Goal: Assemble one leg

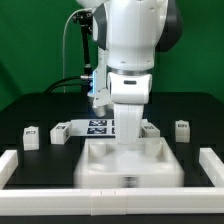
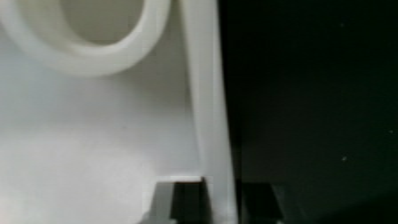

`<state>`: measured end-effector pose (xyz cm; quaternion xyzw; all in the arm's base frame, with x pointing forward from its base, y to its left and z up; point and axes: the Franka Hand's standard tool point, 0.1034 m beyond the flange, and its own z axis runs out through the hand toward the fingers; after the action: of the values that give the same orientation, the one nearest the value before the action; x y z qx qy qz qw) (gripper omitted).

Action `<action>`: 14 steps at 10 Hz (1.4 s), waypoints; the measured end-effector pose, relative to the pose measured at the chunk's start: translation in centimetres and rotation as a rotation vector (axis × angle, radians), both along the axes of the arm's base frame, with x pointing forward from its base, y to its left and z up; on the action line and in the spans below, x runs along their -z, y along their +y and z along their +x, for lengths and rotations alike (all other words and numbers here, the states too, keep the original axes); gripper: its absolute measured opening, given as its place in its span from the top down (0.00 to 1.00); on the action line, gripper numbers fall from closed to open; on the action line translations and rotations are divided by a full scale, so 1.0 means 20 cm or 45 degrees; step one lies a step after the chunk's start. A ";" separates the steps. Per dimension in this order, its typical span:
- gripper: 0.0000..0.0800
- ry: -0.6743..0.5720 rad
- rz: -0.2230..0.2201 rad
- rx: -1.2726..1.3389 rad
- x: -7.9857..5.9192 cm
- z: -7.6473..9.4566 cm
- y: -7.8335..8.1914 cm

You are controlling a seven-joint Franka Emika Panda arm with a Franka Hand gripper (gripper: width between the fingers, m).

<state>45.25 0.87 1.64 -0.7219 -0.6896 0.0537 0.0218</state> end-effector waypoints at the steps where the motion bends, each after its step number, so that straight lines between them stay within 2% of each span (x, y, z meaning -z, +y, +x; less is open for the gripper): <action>1: 0.93 0.000 0.000 0.000 0.00 0.00 0.00; 8: 0.93 0.000 -0.001 -0.002 0.00 0.00 0.00; 11: 0.92 -0.023 0.002 -0.060 0.00 0.15 0.16; 13: 0.92 -0.038 0.004 -0.059 0.00 0.21 0.22; 14: 0.92 -0.033 0.002 -0.049 0.00 0.21 0.24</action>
Offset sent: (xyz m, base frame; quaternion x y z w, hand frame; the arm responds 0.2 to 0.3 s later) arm 0.0000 0.0000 0.0000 0.0000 0.0000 0.0000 1.0000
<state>49.43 5.64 1.65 -0.7091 -0.7036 0.0442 0.0122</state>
